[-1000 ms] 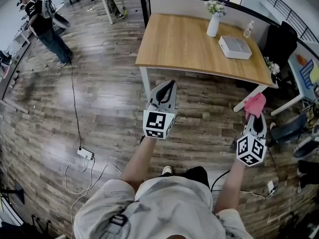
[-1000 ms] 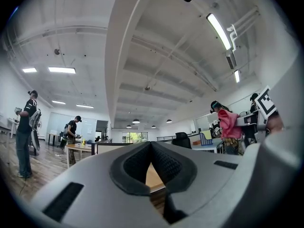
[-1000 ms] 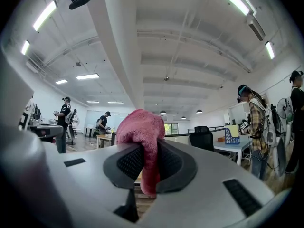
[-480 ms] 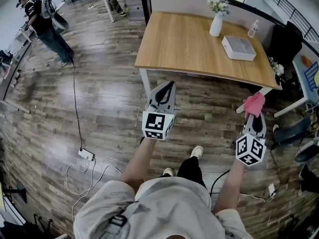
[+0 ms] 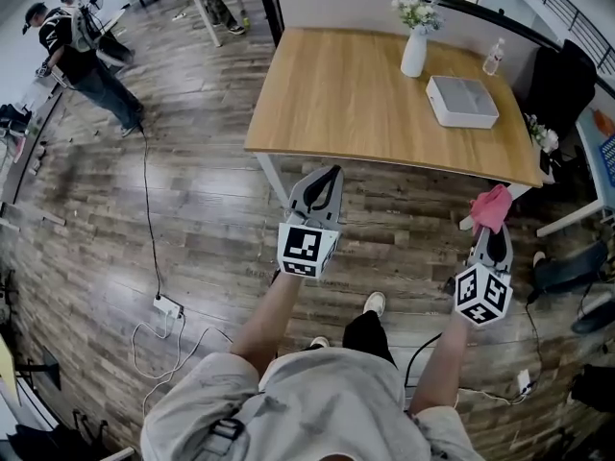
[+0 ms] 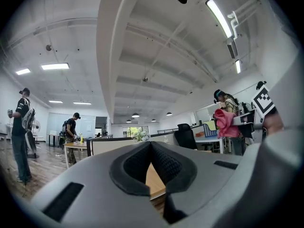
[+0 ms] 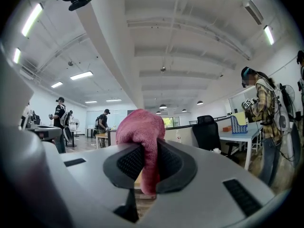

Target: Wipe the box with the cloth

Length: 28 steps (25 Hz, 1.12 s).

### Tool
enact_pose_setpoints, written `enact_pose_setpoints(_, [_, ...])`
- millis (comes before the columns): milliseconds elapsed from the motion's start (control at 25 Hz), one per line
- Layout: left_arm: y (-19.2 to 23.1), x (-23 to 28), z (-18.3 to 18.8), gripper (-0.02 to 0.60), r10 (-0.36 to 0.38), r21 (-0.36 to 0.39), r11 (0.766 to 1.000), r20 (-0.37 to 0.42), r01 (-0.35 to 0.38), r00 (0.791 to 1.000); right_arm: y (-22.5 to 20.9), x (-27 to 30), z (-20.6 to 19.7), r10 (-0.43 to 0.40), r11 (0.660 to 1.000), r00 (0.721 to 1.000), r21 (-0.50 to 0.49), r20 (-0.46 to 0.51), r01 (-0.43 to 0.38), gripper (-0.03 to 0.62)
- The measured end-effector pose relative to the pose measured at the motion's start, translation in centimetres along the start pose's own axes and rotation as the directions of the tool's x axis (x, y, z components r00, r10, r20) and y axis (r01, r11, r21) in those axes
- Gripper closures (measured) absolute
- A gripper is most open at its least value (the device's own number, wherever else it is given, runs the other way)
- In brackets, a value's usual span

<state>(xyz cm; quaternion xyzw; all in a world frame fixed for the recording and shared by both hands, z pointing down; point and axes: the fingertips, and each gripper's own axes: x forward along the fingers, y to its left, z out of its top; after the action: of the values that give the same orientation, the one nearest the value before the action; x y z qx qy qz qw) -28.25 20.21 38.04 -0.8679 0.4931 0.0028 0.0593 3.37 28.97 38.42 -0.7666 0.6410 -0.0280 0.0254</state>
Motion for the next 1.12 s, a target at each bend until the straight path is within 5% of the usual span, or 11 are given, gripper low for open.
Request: enact_pose_setpoints(1120, [-8.4,20.9,-1.2,0.572,0.009,0.064,0.998,-0.056,-0.006,0.998,-14.5,16.5,-2.7,0.005,0.995,0.998,0.103,-0.057,0.001,0.531])
